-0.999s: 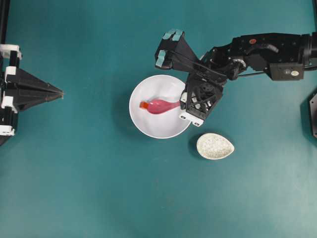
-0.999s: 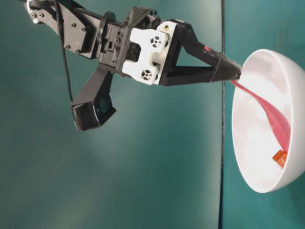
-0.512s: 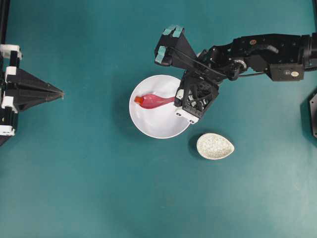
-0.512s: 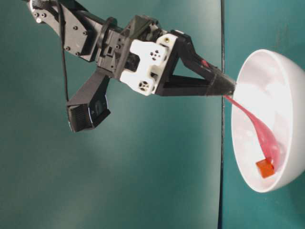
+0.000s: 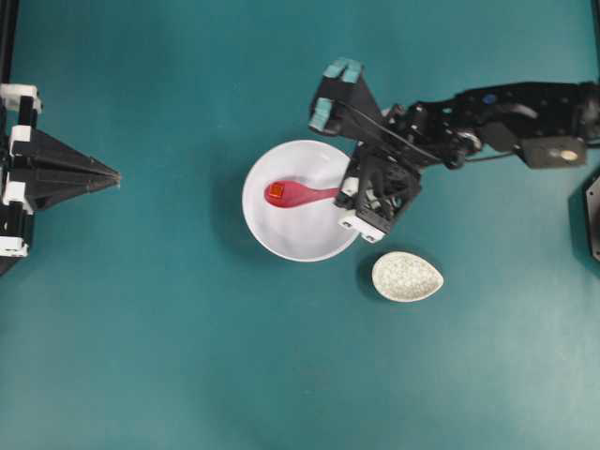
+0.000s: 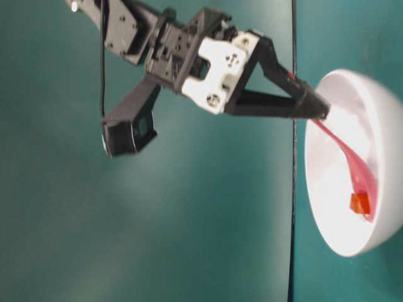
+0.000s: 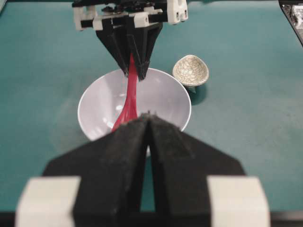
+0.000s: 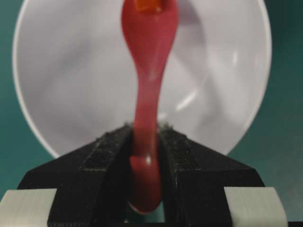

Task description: Grip the spoon and scoop the red block from the bowl with right arm.

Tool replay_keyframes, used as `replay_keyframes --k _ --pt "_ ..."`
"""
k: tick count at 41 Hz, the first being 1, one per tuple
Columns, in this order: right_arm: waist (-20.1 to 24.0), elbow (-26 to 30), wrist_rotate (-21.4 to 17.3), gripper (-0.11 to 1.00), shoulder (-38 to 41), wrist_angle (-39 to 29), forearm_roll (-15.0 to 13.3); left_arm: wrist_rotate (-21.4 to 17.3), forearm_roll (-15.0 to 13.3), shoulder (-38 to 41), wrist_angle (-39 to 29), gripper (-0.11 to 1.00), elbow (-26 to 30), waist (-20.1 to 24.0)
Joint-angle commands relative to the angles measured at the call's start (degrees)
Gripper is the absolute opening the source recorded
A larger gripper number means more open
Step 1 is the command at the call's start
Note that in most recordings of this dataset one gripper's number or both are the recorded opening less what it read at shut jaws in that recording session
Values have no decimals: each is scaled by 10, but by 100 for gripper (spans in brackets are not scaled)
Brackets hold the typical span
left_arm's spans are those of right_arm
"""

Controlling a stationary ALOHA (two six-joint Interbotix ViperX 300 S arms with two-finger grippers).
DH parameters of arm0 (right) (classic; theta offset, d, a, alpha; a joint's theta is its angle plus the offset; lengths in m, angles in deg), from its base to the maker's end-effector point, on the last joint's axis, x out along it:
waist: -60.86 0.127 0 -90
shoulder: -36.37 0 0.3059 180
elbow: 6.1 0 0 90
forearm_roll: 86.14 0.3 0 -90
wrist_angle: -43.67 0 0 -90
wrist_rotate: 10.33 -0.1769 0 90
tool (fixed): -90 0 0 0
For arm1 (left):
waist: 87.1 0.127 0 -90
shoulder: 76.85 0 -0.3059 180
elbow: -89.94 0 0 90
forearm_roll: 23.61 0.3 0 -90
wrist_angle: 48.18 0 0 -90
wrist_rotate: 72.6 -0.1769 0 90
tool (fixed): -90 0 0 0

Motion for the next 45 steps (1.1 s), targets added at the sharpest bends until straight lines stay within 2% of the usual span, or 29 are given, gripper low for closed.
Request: replay_keyframes --k 1,8,23,45 --pt "8 -14 -1 22 -40 35 -1 2 2 4 3 0 17 1" --pt "17 -47 -1 22 -91 89 -1 4 1 4 3 0 17 1" --pt "17 -42 -3 22 -207 79 -1 8 1 1 6 0 17 2" --pt "17 -52 -2 22 -243 76 -1 7 1 -1 4 0 18 2"
